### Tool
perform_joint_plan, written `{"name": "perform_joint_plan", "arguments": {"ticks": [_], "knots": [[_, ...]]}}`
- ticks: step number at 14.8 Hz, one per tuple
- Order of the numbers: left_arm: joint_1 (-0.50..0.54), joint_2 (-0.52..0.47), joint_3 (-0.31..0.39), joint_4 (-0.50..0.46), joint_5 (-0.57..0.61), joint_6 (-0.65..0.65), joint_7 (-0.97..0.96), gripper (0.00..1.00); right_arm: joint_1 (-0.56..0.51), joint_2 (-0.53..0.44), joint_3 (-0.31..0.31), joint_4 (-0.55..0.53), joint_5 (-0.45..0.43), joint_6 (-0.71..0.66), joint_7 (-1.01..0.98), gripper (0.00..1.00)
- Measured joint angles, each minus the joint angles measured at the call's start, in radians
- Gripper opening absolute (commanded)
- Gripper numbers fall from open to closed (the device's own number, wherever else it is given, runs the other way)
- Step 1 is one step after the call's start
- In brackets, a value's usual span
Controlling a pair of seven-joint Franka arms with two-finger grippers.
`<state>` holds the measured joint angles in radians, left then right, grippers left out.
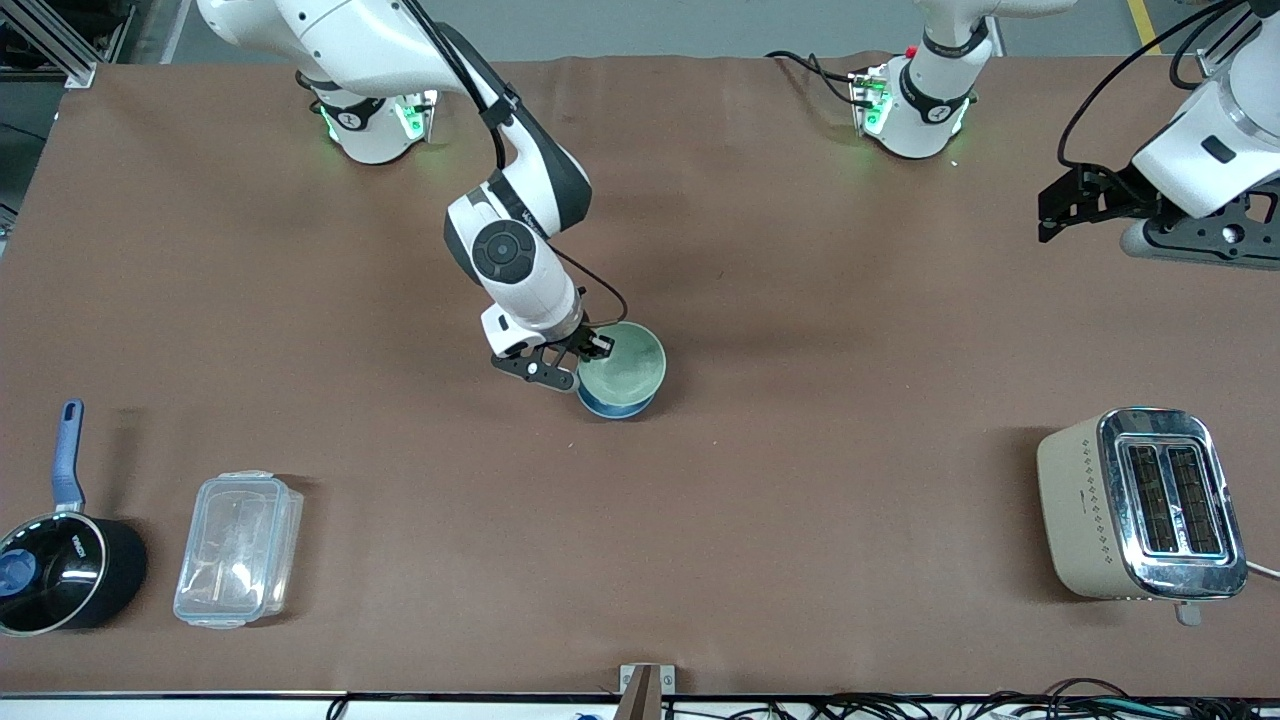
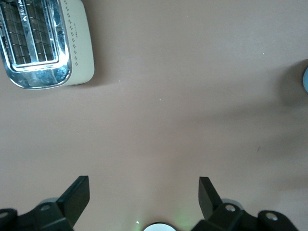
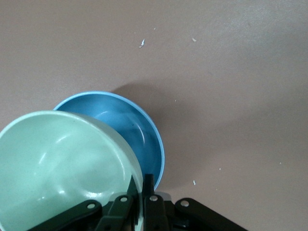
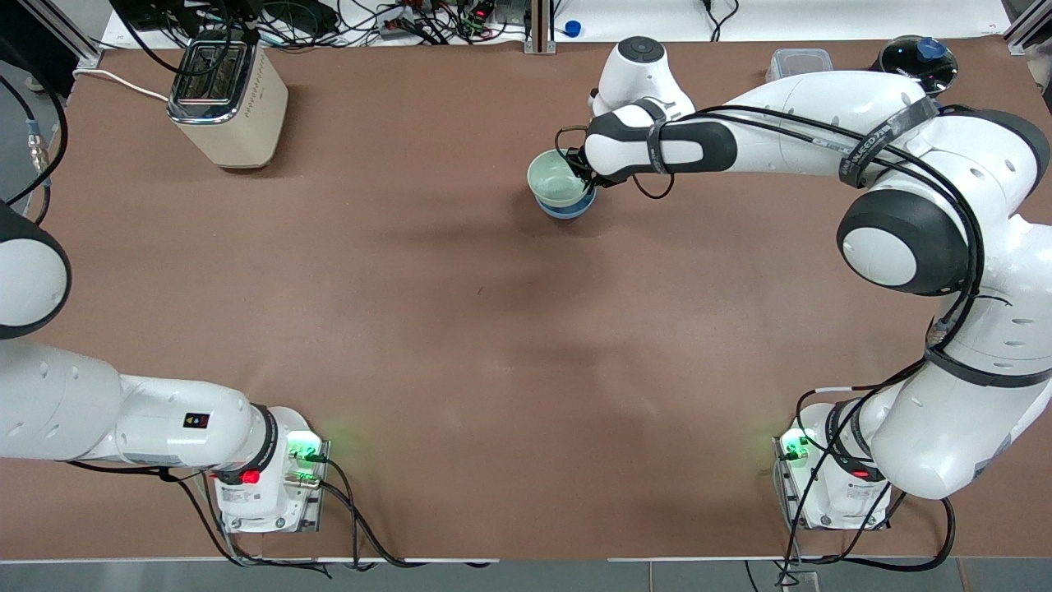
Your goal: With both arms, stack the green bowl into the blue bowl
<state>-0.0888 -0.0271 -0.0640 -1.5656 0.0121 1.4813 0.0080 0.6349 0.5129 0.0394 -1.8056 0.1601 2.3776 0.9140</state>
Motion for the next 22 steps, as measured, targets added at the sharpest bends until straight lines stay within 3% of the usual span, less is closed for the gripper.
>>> {"name": "perform_joint_plan", "arguments": {"ticks": [7, 9, 10, 12, 13, 14, 18, 22], "knots": [[0.009, -0.012, -0.013, -0.005, 0.0, 0.0, 0.0, 1.0, 0.002, 0.022, 0.0, 0.0, 0.0, 0.026, 0.0, 0.03], [0.009, -0.012, -0.013, -0.005, 0.0, 0.0, 0.0, 1.0, 0.002, 0.023, 0.0, 0.0, 0.0, 0.026, 0.0, 0.1], [0.009, -0.012, -0.013, -0.005, 0.001, 0.0, 0.0, 1.0, 0.003, 0.023, 0.0, 0.0, 0.0, 0.026, 0.0, 0.18], [0.009, -0.012, -0.014, -0.005, 0.001, 0.0, 0.0, 1.0, 0.003, 0.023, 0.0, 0.0, 0.0, 0.026, 0.0, 0.57], [0.009, -0.012, -0.014, -0.005, 0.001, 0.0, 0.0, 1.0, 0.003, 0.023, 0.0, 0.0, 0.0, 0.026, 0.0, 0.88], [0.009, -0.012, -0.014, -0.005, 0.001, 0.001, 0.0, 1.0, 0.004, 0.023, 0.0, 0.0, 0.0, 0.026, 0.0, 1.0], [0.01, -0.012, -0.014, -0.006, 0.001, 0.004, 0.0, 1.0, -0.008, 0.017, -0.022, 0.023, 0.0, 0.013, -0.005, 1.0], [0.014, -0.012, -0.014, -0.005, 0.001, 0.006, 0.0, 1.0, -0.077, -0.084, -0.064, 0.095, -0.042, -0.209, -0.102, 1.0]]}}
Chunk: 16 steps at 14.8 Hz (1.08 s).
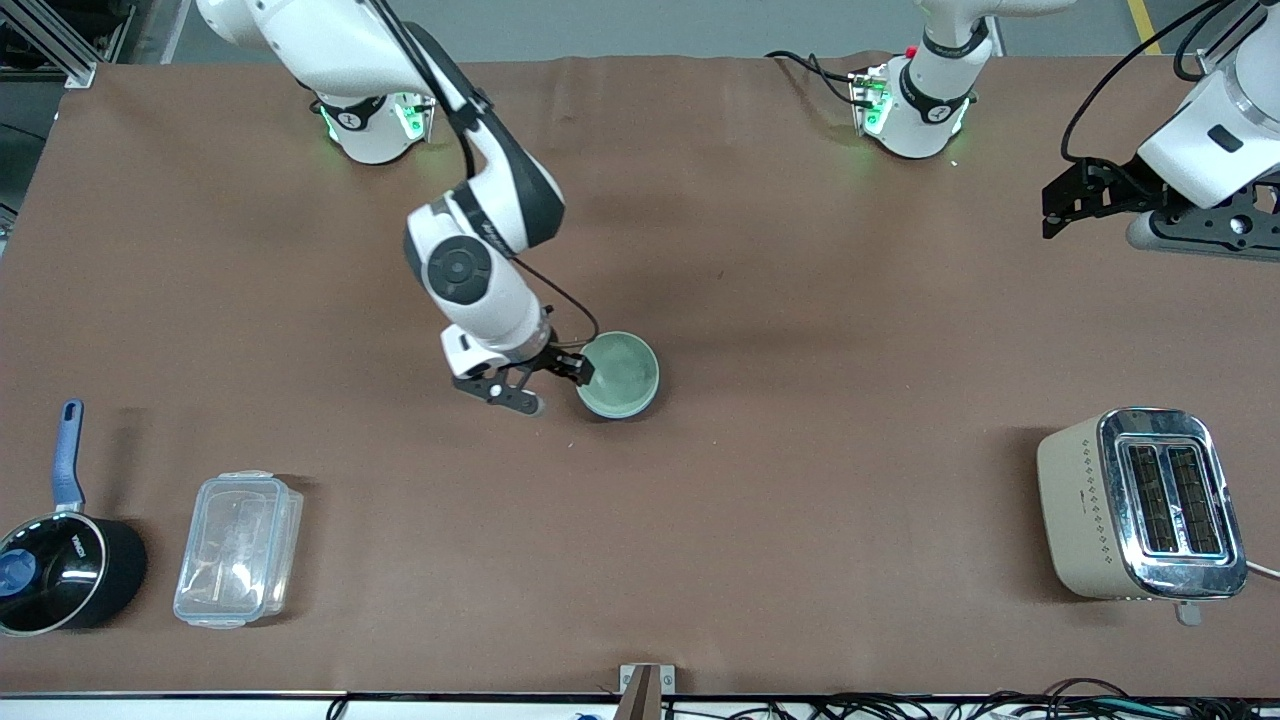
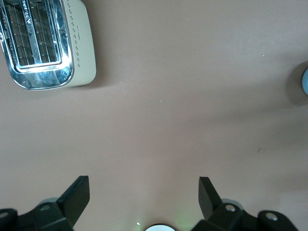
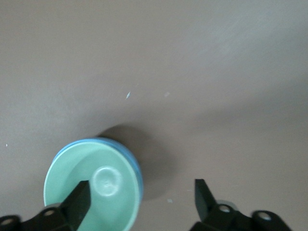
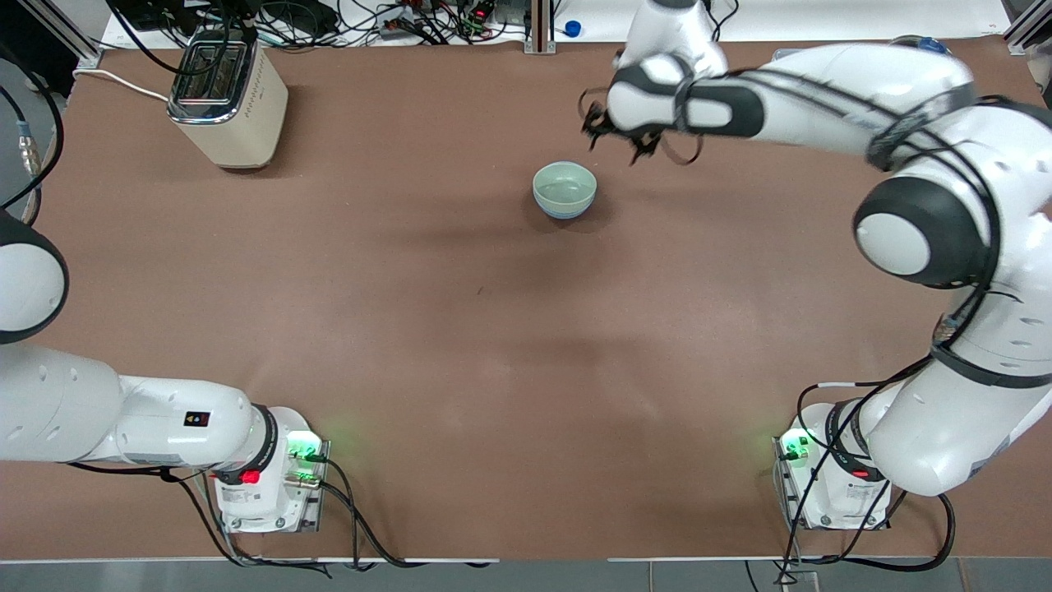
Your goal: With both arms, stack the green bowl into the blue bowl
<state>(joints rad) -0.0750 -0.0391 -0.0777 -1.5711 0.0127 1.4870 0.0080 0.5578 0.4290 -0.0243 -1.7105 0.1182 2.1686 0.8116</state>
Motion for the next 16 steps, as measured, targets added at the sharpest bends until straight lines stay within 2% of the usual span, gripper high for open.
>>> {"name": "perform_joint_plan", "arguments": {"ticks": [3, 6, 11, 16], "knots": [[0.004, 0.0, 0.0, 0.0, 0.0, 0.0, 0.0, 1.0, -0.079, -0.144, -0.029, 0.006, -0.096, -0.157, -0.064, 1.0], [0.005, 0.0, 0.0, 0.001, 0.001, 0.003, 0.0, 1.0, -0.171, -0.236, -0.034, 0.003, -0.114, -0.26, -0.167, 1.0], [0.005, 0.0, 0.0, 0.002, 0.001, 0.005, 0.0, 1.0, -0.302, -0.3, -0.037, 0.033, -0.181, -0.295, -0.202, 1.0], [0.01, 0.0, 0.0, 0.002, 0.001, 0.005, 0.0, 1.0, -0.453, -0.335, -0.015, 0.181, -0.185, -0.532, -0.388, 1.0]]}}
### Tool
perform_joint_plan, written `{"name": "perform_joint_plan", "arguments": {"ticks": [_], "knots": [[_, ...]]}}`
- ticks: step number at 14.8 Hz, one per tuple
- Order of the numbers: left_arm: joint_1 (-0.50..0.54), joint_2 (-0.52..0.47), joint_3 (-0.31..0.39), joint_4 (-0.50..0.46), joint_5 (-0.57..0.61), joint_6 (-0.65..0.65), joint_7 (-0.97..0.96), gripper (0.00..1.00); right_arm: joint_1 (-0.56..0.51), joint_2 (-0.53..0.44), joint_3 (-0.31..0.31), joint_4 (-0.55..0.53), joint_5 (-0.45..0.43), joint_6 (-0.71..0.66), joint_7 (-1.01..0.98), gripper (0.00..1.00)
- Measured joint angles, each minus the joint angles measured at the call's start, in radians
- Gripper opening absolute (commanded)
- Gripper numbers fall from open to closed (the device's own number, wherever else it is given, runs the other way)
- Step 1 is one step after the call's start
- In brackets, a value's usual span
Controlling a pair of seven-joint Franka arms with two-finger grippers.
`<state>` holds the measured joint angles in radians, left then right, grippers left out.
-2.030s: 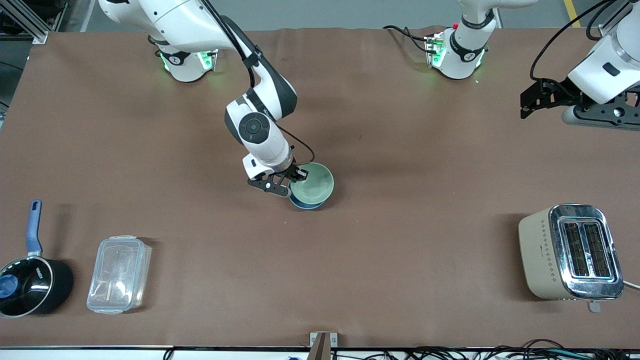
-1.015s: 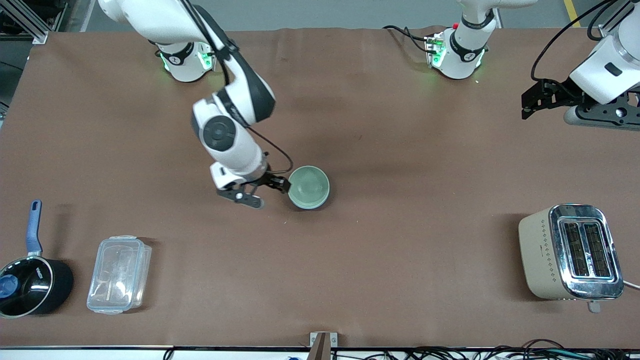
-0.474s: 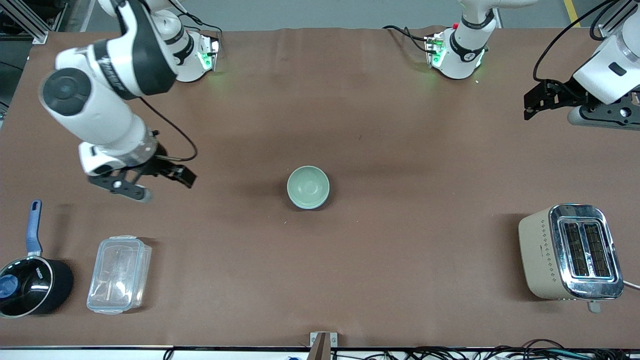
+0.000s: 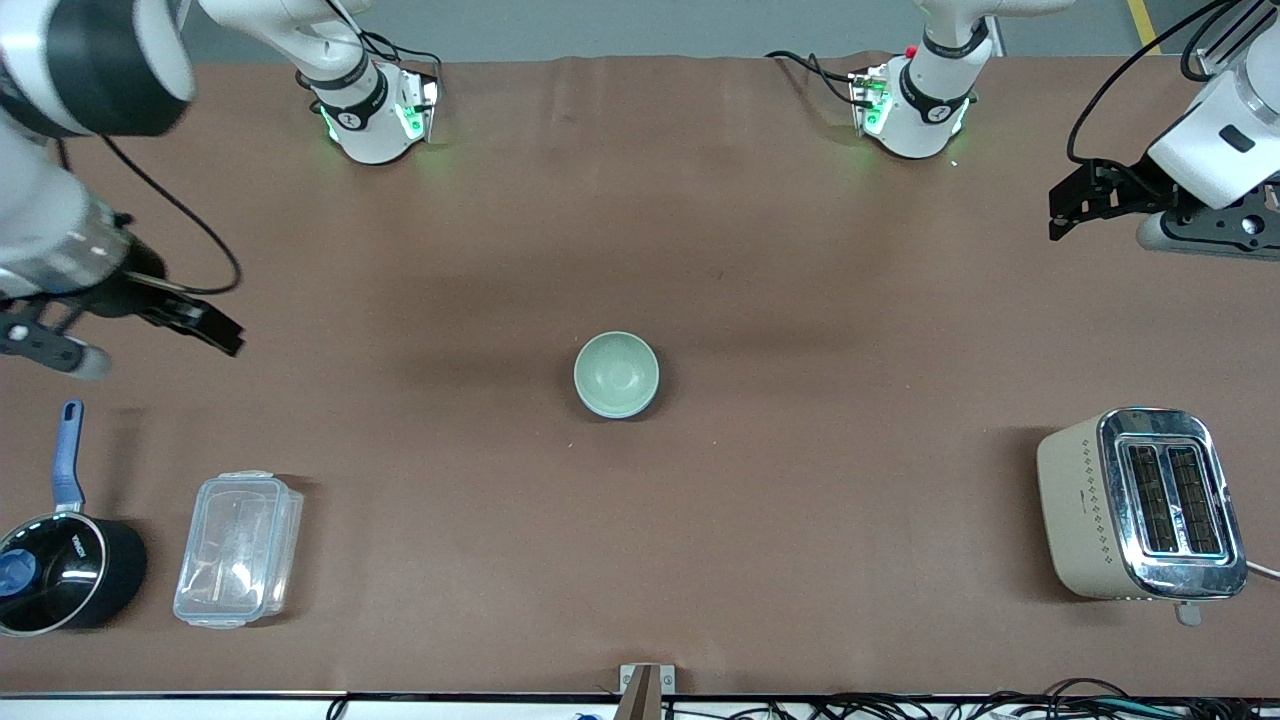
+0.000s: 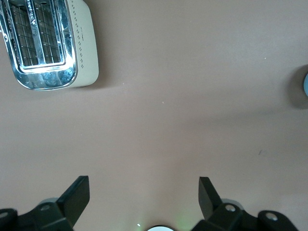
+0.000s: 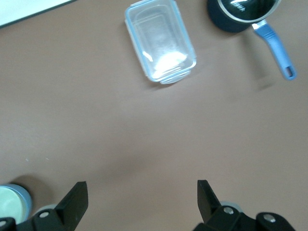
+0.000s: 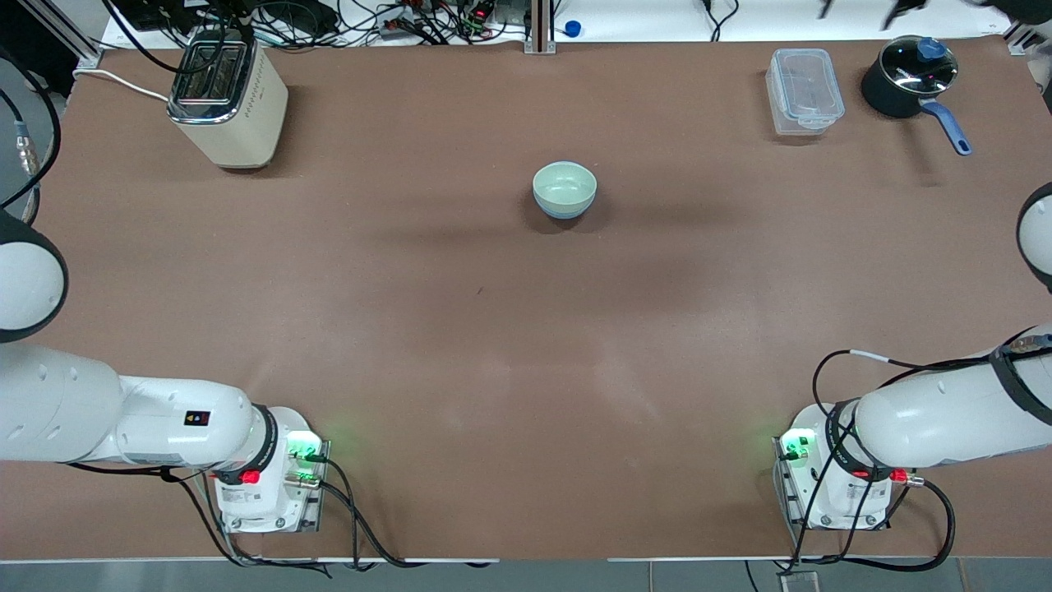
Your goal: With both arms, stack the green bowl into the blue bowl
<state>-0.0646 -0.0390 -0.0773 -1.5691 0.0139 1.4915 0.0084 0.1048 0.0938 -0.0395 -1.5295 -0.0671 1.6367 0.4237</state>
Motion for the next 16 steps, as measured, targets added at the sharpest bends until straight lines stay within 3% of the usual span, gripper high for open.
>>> {"name": "perform_joint_plan", "arguments": {"ticks": [5, 8, 16], "knots": [[0.002, 0.0, 0.0, 0.0, 0.0, 0.0, 0.0, 1.0, -0.203, -0.024, 0.04, 0.104, 0.056, -0.149, -0.281, 1.0], [0.003, 0.0, 0.0, 0.001, 0.0, 0.0, 0.0, 1.0, -0.206, -0.028, 0.048, 0.144, 0.071, -0.196, -0.306, 1.0], [0.004, 0.001, 0.0, 0.001, 0.0, 0.0, 0.0, 1.0, -0.177, -0.026, 0.022, 0.108, 0.071, -0.202, -0.384, 1.0]]}}
